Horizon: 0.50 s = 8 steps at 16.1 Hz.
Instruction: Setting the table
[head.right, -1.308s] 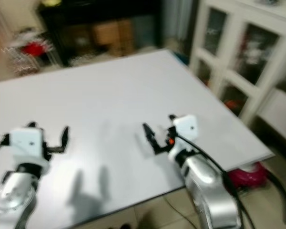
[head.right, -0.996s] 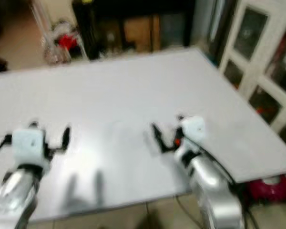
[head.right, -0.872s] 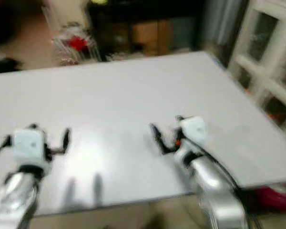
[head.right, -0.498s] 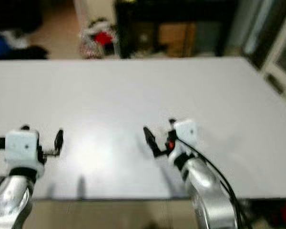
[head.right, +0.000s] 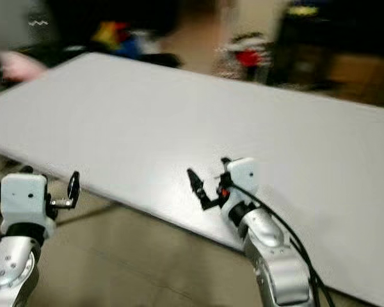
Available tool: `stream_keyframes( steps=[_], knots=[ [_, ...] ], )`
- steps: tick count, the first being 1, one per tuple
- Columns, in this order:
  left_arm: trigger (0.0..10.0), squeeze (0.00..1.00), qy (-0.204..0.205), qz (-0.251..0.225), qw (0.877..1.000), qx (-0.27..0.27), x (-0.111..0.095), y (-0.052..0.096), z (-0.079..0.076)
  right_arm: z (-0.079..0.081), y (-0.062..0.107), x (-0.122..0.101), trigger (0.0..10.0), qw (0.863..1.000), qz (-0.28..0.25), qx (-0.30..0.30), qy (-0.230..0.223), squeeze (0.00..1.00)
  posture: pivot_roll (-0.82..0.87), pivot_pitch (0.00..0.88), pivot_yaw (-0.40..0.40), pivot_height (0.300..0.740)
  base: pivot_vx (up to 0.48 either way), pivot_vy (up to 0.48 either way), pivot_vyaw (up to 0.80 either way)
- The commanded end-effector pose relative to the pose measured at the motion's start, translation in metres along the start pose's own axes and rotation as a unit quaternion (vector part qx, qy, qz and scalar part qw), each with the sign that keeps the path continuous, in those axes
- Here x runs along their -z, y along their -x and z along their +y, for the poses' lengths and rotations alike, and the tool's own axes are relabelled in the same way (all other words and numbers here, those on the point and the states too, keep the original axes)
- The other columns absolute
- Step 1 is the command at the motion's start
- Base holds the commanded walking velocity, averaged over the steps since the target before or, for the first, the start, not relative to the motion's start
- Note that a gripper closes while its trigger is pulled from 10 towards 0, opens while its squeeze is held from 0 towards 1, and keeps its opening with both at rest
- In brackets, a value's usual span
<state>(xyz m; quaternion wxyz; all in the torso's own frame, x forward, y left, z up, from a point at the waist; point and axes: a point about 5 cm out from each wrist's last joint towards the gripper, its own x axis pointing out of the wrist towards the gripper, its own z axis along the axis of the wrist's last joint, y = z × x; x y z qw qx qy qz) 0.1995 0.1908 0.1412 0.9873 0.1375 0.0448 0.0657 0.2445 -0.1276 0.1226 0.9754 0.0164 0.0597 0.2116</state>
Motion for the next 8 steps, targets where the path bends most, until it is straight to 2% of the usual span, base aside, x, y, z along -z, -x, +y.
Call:
stream_keyframes(
  steps=[1, 4, 5, 7, 8],
  knots=[
    [10.0, 0.00, 0.000, -0.004, 1.000, 0.003, -0.003, 0.000, -0.002, -0.004, 0.000, 0.000, 10.0, 1.000, 0.000, 0.010, 0.002, 1.00, -0.07, 0.000, 0.071, 0.740, 0.000, 0.394, 0.80],
    [10.0, 0.00, 0.007, -0.001, 1.000, -0.003, -0.001, 0.000, -0.003, -0.013, -0.001, -0.006, 10.0, 0.998, -0.018, 0.052, 0.024, 1.00, -0.06, 0.000, 0.059, 0.740, 0.000, 0.391, 0.80],
    [10.0, 0.00, 0.010, 0.001, 1.000, -0.005, 0.001, 0.000, -0.004, -0.021, -0.006, -0.007, 10.0, 0.996, -0.013, 0.083, 0.044, 1.00, -0.06, 0.000, 0.049, 0.740, 0.000, 0.390, 0.00],
    [10.0, 0.00, 0.010, 0.000, 1.000, -0.006, 0.001, -0.001, -0.005, -0.027, -0.012, -0.014, 10.0, 0.996, -0.026, 0.077, 0.040, 1.00, -0.06, 0.000, 0.032, 0.740, 0.000, 0.394, 0.00],
    [10.0, 0.00, 0.009, -0.001, 1.000, -0.005, 0.001, -0.001, -0.005, -0.028, -0.014, -0.014, 10.0, 0.996, -0.023, 0.077, 0.037, 0.54, -0.06, 0.000, 0.032, 0.740, 0.000, 0.390, 0.00]
  ],
)
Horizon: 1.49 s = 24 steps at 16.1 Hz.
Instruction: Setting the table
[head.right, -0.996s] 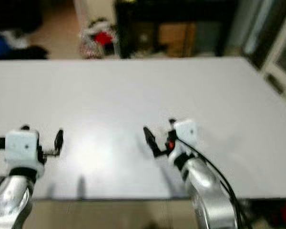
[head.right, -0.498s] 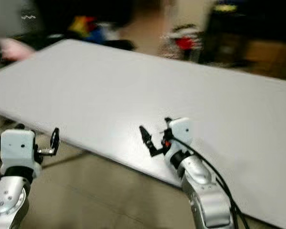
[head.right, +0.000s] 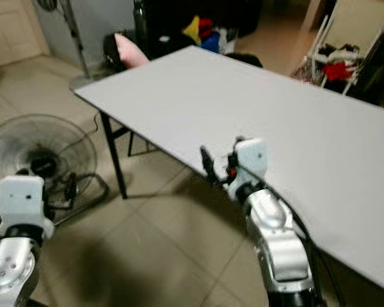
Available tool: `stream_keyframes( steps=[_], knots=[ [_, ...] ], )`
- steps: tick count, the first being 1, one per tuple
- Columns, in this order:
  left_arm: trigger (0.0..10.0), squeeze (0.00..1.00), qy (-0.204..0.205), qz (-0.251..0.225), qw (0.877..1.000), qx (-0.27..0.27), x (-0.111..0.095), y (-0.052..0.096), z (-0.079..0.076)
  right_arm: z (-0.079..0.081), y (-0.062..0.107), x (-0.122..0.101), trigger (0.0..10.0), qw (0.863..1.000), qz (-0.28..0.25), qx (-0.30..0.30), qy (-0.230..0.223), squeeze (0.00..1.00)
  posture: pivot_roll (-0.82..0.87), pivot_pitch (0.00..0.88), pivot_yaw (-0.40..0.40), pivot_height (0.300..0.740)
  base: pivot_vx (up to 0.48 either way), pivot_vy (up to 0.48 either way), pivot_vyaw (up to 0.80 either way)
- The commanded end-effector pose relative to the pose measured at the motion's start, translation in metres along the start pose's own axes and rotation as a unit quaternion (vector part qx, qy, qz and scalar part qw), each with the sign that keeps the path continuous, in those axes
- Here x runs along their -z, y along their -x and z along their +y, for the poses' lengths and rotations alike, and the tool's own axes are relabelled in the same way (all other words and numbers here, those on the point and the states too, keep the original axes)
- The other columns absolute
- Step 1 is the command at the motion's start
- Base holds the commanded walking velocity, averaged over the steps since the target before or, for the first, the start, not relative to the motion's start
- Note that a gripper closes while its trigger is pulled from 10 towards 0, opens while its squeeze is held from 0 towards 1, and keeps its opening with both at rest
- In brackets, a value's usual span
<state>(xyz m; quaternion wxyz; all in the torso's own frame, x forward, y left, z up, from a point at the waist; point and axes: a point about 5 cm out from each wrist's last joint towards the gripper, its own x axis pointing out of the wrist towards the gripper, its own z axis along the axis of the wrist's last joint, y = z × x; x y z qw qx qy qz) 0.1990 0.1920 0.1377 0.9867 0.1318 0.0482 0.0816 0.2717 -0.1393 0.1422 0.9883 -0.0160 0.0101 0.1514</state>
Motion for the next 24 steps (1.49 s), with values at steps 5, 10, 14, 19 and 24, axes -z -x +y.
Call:
stream_keyframes(
  steps=[5, 10, 14, 19, 24],
  knots=[
    [10.0, 0.00, -0.010, -0.021, 1.000, 0.010, -0.010, 0.004, -0.003, 0.005, -0.002, 0.010, 10.0, 0.996, 0.020, -0.038, -0.083, 0.00, -0.04, 0.000, 0.018, 0.740, 0.000, 0.389, 0.00],
    [10.0, 0.00, 0.002, -0.029, 1.000, 0.009, -0.018, 0.007, -0.007, 0.012, 0.006, 0.009, 10.0, 0.992, 0.021, -0.088, -0.090, 0.00, -0.02, 0.000, 0.015, 0.740, 0.000, 0.314, 0.00],
    [10.0, 0.00, 0.000, -0.039, 0.999, -0.007, -0.024, 0.007, -0.004, 0.014, 0.012, 0.012, 10.0, 0.991, 0.029, -0.094, -0.089, 0.00, -0.02, 0.000, 0.012, 0.740, 0.000, -0.480, 0.00],
    [10.0, 0.00, 0.011, -0.040, 0.999, -0.019, -0.025, 0.014, -0.002, 0.022, 0.015, 0.013, 10.0, 0.987, 0.038, -0.143, -0.066, 0.00, 0.00, 0.000, -0.001, 0.740, 0.000, 0.000, 0.32],
    [10.0, 0.00, -0.010, -0.051, 0.998, -0.022, -0.030, 0.018, 0.000, 0.036, 0.016, 0.015, 10.0, 0.976, 0.051, -0.189, -0.095, 0.00, 0.01, 0.000, -0.007, 0.740, 0.000, 0.000, 0.80]
  ],
)
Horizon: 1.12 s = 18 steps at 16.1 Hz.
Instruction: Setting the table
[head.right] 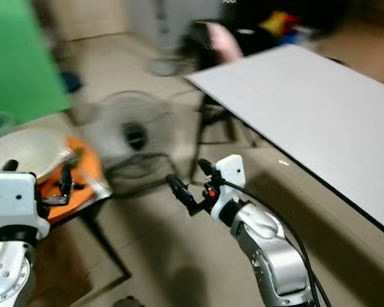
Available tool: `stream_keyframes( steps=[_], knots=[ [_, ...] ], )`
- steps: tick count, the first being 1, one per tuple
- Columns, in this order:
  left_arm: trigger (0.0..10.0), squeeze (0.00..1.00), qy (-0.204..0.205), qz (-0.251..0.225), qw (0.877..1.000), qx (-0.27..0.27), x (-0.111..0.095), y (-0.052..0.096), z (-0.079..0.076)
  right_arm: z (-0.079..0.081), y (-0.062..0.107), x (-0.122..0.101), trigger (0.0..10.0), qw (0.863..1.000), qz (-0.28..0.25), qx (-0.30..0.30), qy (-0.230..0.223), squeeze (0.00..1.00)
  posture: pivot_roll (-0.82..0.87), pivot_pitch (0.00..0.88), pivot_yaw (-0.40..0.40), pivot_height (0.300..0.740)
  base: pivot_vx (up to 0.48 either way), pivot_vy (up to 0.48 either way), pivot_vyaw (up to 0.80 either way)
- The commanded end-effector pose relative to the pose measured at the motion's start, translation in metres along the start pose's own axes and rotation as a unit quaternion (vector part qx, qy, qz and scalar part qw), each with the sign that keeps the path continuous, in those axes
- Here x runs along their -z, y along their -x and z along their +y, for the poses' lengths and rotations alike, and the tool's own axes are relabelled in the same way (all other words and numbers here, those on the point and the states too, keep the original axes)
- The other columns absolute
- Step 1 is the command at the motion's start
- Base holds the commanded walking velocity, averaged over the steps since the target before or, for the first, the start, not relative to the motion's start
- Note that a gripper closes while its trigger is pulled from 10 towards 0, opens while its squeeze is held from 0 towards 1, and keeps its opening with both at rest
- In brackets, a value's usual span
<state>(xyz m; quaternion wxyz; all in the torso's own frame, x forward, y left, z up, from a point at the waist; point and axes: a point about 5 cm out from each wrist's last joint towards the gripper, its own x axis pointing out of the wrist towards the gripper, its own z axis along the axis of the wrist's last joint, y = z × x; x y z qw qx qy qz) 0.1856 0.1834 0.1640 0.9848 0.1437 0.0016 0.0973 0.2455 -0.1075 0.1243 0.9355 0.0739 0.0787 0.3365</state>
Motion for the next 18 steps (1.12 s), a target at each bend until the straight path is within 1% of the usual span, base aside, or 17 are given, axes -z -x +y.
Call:
stream_keyframes(
  steps=[1, 2, 8, 10, 12, 13, 14, 15, 16, 17, 18],
  knots=[
    [10.0, 0.00, -0.005, -0.014, 1.000, -0.006, -0.004, 0.001, 0.000, -0.001, 0.001, -0.003, 10.0, 1.000, -0.002, 0.001, 0.002, 0.00, 0.02, 0.000, -0.005, 0.740, 0.000, 0.000, 0.80],
    [10.0, 0.00, -0.010, -0.020, 1.000, -0.003, -0.005, 0.000, 0.000, 0.000, 0.000, -0.003, 10.0, 1.000, -0.004, -0.002, 0.003, 0.00, 0.02, 0.000, -0.001, 0.740, 0.000, 0.000, 0.80],
    [10.0, 0.00, 0.007, -0.012, 1.000, 0.007, -0.004, 0.002, 0.002, 0.002, -0.004, -0.004, 10.0, 1.000, -0.001, -0.010, 0.005, 0.00, 0.02, 0.000, 0.003, 0.740, 0.000, 0.000, 0.80],
    [10.0, 0.00, 0.005, -0.012, 1.000, 0.008, -0.003, 0.003, 0.002, 0.005, -0.008, -0.004, 10.0, 1.000, -0.001, -0.021, 0.009, 0.00, 0.03, 0.000, -0.004, 0.740, 0.255, 0.000, 0.80],
    [10.0, 0.00, 0.004, -0.013, 1.000, 0.008, -0.004, 0.004, 0.002, 0.005, -0.012, -0.006, 10.0, 1.000, -0.006, -0.020, 0.015, 0.00, 0.04, 0.000, -0.008, 0.740, 0.257, 0.000, 0.80],
    [10.0, 0.00, 0.002, -0.015, 1.000, 0.013, -0.005, 0.004, 0.002, 0.003, -0.013, -0.008, 10.0, 1.000, -0.011, -0.008, 0.000, 0.00, 0.04, 0.000, -0.010, 0.740, 0.255, 0.000, 0.00],
    [10.0, 0.00, 0.001, -0.017, 1.000, 0.017, -0.005, 0.004, 0.001, 0.001, -0.014, -0.009, 10.0, 1.000, -0.014, -0.004, -0.006, 0.00, 0.04, 0.000, -0.010, 0.740, 0.259, 0.000, 0.00],
    [10.0, 0.00, -0.001, -0.020, 0.999, 0.029, -0.006, 0.004, 0.000, -0.001, -0.015, -0.013, 10.0, 1.000, -0.016, 0.001, -0.002, 0.00, 0.04, 0.000, -0.010, 0.740, 0.240, 0.000, 0.00],
    [10.0, 0.00, 0.000, -0.021, 0.999, 0.037, -0.007, 0.003, 0.000, -0.004, -0.018, -0.024, 10.0, 0.999, -0.031, 0.003, 0.008, 0.00, 0.04, 0.000, -0.007, 0.740, 0.240, 0.000, 0.00],
    [10.0, 0.00, -0.001, -0.023, 0.999, 0.040, -0.007, 0.002, 0.000, -0.005, -0.020, -0.030, 10.0, 0.999, -0.039, 0.006, 0.009, 0.00, 0.04, 0.000, -0.007, 0.740, 0.244, 0.000, 0.00],
    [10.0, 0.00, -0.001, -0.023, 0.999, 0.041, -0.007, 0.002, 0.000, -0.006, -0.020, -0.032, 10.0, 0.999, -0.041, 0.007, 0.007, 0.00, 0.04, 0.000, -0.007, 0.740, 0.244, 0.000, 0.00]
  ],
)
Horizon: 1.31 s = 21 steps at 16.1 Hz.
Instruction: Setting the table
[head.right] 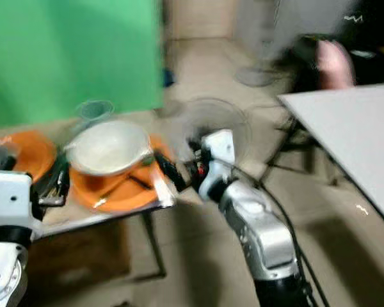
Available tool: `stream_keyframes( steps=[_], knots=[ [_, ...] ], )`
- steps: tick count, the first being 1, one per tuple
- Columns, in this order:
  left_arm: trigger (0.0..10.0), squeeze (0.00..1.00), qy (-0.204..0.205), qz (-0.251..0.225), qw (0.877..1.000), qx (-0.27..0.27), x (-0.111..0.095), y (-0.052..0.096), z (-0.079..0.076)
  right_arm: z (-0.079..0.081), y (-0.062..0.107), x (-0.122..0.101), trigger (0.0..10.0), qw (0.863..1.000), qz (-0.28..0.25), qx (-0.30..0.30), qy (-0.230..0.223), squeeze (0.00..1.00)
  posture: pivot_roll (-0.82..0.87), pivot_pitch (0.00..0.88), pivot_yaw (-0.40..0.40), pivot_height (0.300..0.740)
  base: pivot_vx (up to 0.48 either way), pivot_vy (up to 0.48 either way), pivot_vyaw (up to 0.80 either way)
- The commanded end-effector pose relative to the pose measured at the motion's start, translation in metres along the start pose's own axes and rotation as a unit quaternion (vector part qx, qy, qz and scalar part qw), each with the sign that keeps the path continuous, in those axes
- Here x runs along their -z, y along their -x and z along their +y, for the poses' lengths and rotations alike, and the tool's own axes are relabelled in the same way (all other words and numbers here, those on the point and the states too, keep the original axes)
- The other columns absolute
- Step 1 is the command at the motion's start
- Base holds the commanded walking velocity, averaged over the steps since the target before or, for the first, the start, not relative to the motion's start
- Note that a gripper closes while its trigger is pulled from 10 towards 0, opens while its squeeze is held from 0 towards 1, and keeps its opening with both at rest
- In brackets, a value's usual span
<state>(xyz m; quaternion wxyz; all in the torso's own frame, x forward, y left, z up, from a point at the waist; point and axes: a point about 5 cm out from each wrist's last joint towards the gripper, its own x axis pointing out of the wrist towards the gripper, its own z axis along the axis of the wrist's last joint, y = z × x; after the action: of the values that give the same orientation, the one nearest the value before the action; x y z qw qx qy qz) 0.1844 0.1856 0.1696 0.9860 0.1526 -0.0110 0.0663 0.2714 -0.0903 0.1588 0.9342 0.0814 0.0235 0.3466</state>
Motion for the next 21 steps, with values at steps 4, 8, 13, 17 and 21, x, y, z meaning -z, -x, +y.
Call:
stream_keyframes(
  steps=[4, 8, 13, 17, 21],
  knots=[
    [10.0, 0.00, 0.008, -0.008, 1.000, 0.012, -0.003, 0.000, -0.001, -0.012, 0.005, 0.000, 10.0, 0.999, 0.006, 0.036, -0.007, 0.00, 0.03, 0.000, -0.008, 0.740, 0.258, 0.000, 0.00],
    [10.0, 0.00, 0.012, -0.011, 1.000, 0.021, -0.006, 0.001, -0.005, -0.001, 0.002, 0.001, 10.0, 1.000, 0.025, -0.015, 0.009, 0.00, 0.03, 0.000, -0.013, 0.740, 0.259, 0.000, 0.40],
    [10.0, 0.00, 0.002, -0.020, 0.997, 0.081, -0.012, 0.004, -0.013, -0.008, -0.010, -0.005, 10.0, 0.999, 0.036, 0.008, -0.035, 0.00, 0.04, 0.000, -0.023, 0.740, 0.199, 0.000, 0.32],
    [10.0, 0.00, 0.004, -0.046, 0.986, 0.162, -0.027, 0.002, -0.022, -0.019, -0.020, -0.023, 10.0, 0.996, 0.051, 0.029, -0.061, 0.00, 0.04, 0.000, -0.033, 0.740, 0.000, 0.000, 0.00],
    [10.0, 0.00, 0.019, -0.019, 0.956, 0.292, -0.023, 0.004, -0.033, -0.049, -0.030, -0.004, 10.0, 0.965, 0.211, 0.136, -0.082, 0.00, 0.02, 0.000, -0.052, 0.740, 0.000, 0.000, 0.00]
  ],
)
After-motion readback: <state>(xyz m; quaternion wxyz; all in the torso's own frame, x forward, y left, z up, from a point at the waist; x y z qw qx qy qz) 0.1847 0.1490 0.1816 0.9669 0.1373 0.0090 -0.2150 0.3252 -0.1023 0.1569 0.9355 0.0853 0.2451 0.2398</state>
